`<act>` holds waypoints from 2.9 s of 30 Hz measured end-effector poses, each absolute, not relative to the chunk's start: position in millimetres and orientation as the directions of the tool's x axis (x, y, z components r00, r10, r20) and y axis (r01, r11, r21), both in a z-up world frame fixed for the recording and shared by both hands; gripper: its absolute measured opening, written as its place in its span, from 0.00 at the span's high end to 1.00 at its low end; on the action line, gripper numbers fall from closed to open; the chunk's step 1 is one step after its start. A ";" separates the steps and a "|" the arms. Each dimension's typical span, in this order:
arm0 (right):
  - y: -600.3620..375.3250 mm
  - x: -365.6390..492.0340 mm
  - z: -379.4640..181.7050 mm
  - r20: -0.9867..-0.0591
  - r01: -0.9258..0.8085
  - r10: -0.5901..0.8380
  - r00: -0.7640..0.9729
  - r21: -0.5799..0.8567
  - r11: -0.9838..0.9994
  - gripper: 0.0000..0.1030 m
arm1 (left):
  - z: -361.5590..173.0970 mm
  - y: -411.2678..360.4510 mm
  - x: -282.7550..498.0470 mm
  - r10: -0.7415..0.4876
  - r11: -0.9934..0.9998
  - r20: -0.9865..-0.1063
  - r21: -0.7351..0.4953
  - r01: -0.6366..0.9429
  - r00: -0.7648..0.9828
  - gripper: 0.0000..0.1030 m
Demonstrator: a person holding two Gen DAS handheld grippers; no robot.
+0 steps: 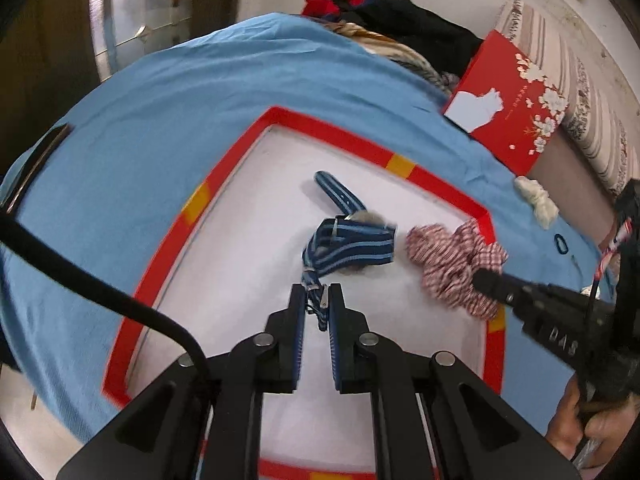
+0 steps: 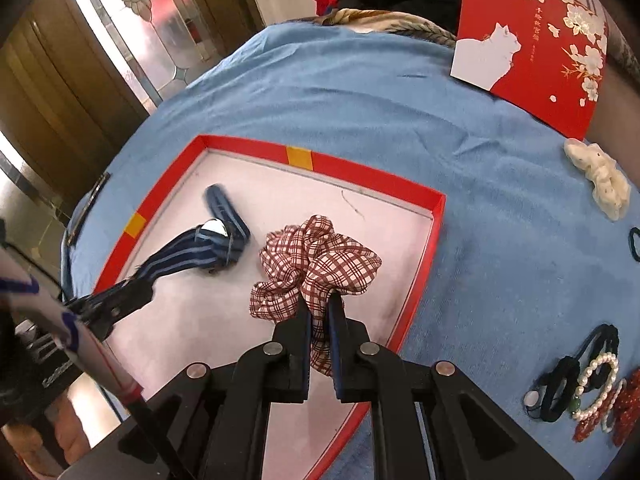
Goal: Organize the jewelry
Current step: 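Carry the plaid scrunchie and striped watch into the box lid and release both, then grasp the striped watch strap in the lid with the right tool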
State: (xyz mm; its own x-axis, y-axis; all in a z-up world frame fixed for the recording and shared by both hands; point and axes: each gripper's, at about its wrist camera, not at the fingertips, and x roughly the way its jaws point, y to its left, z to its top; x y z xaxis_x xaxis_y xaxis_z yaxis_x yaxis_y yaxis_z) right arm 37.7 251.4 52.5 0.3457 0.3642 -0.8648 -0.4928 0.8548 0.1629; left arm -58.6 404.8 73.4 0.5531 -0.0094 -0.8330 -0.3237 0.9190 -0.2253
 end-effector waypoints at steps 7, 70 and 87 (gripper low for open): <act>247.2 31.9 68.9 -0.851 -0.484 0.352 0.390 0.136 0.865 0.60 | 86.3 423.4 -98.3 -0.032 0.874 -0.803 -0.311 -0.373 0.595 0.60; 395.2 12.8 34.0 -0.915 -0.905 0.255 0.314 -0.208 0.372 0.50 | 73.6 528.8 -69.5 0.064 0.609 -0.695 -0.542 -0.580 0.716 1.00; 399.5 14.2 28.3 -0.863 -0.837 0.203 0.462 -0.350 0.420 0.62 | 74.8 518.8 -61.3 0.040 0.632 -0.692 -0.541 -0.554 0.721 0.98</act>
